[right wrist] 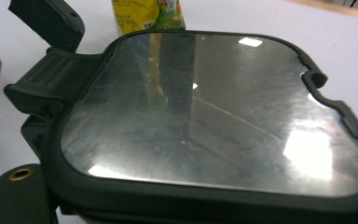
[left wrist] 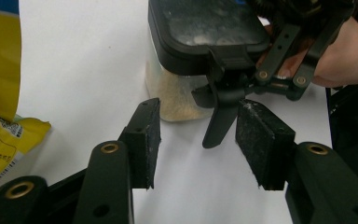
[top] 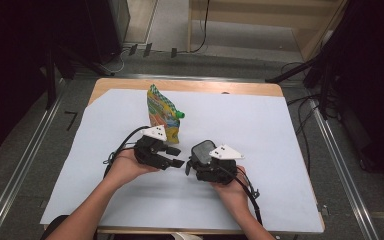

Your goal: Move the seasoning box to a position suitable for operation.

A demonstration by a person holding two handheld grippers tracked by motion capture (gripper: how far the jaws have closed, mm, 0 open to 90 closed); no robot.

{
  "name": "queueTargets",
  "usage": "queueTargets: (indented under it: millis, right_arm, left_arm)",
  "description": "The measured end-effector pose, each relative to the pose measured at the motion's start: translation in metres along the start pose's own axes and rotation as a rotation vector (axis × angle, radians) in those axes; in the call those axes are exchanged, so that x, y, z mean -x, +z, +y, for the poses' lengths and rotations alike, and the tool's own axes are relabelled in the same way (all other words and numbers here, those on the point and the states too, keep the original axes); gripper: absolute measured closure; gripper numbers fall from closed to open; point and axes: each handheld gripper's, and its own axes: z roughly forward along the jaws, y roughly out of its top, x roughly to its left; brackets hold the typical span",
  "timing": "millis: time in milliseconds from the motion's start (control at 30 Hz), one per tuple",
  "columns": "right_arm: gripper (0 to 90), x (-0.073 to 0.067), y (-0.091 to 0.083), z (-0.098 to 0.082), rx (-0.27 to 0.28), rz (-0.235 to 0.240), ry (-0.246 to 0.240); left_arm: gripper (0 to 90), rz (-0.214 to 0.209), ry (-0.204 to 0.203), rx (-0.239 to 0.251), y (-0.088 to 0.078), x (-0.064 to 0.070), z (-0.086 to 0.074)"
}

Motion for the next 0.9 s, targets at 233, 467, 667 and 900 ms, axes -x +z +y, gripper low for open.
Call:
queueTargets:
  millis: [233,467,667,900]
  right_arm:
    - [0.0,0.0,-0.003,-0.003,-0.046,0.036,0.013]
    - [2.6,0.002,-0.025,0.001,-0.043,0.044,-0.013]
    - [11.7,0.011,-0.051,-0.002,-0.055,0.092,0.017]
    - [51.1,0.024,-0.069,-0.003,-0.036,0.132,0.028]
  left_arm:
    - [51.9,-0.004,0.002,-0.007,0.003,0.001,0.0]
    - [63.1,-0.017,-0.071,0.027,0.001,-0.001,0.003]
    - [78.5,0.002,-0.051,0.009,0.002,0.0,0.004]
    - [90.0,0.007,-0.01,-0.046,0.011,-0.001,0.004]
